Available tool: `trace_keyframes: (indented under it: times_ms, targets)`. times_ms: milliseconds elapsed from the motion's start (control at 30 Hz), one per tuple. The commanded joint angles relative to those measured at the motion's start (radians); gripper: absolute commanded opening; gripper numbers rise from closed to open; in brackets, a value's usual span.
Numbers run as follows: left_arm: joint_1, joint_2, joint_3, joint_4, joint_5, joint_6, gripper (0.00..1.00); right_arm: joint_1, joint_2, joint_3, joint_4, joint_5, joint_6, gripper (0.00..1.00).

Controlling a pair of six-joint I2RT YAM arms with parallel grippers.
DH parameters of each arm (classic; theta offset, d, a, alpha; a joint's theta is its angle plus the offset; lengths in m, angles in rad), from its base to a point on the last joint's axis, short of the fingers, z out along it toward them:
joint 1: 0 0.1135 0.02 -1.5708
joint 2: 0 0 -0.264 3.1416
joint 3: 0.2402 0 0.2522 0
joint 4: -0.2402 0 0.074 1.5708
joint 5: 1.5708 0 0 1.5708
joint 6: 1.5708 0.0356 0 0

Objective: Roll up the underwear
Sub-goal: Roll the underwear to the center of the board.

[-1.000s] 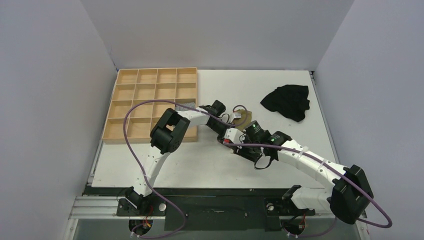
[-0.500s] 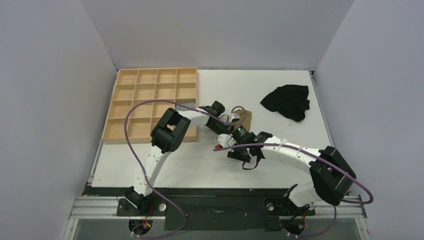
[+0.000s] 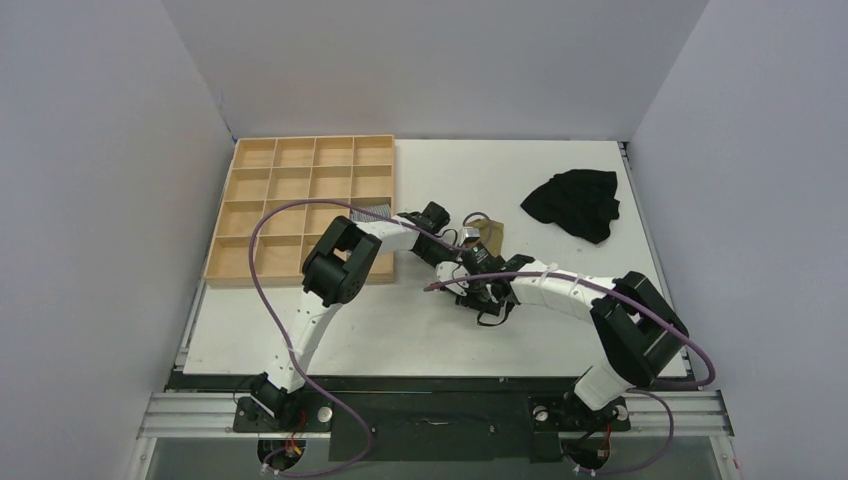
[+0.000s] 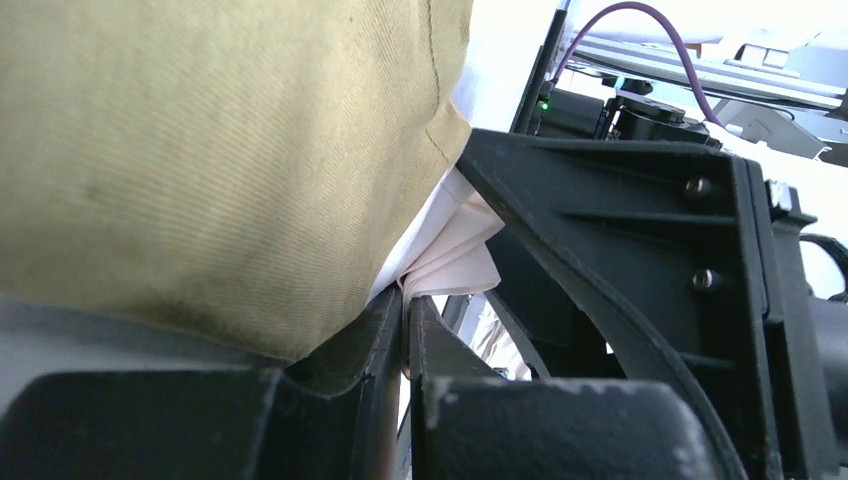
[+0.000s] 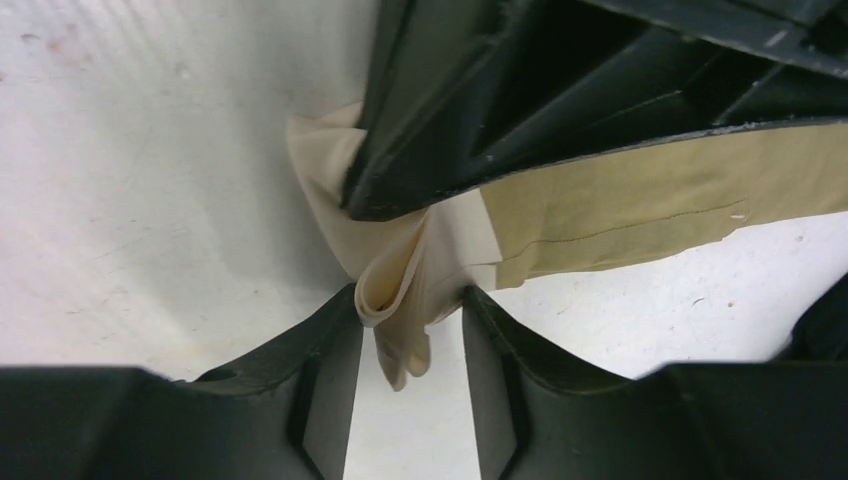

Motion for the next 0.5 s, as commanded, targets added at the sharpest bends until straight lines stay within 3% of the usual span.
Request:
trace_keyframes:
  times_ms: [0, 200, 300, 467]
  targets:
    - [0.001, 0.035, 0.016, -0.015, -0.056, 0.048, 0.0, -0.05, 0.029, 0.048, 0.009, -0.051, -0.019, 0.33]
    - [0.001, 0.036, 0.023, -0.02, -0.05, 0.059, 0.0, -0.072, 0.05, 0.064, -0.022, -0.125, -0.015, 0.17]
    - [0.004, 0.034, 0.034, -0.024, -0.052, 0.062, 0.01, -0.076, 0.054, 0.074, -0.053, -0.165, -0.01, 0.03]
    - [0.017, 0.017, 0.041, -0.023, -0.066, 0.069, 0.2, -0.099, 0.043, 0.095, -0.133, -0.251, -0.005, 0.0]
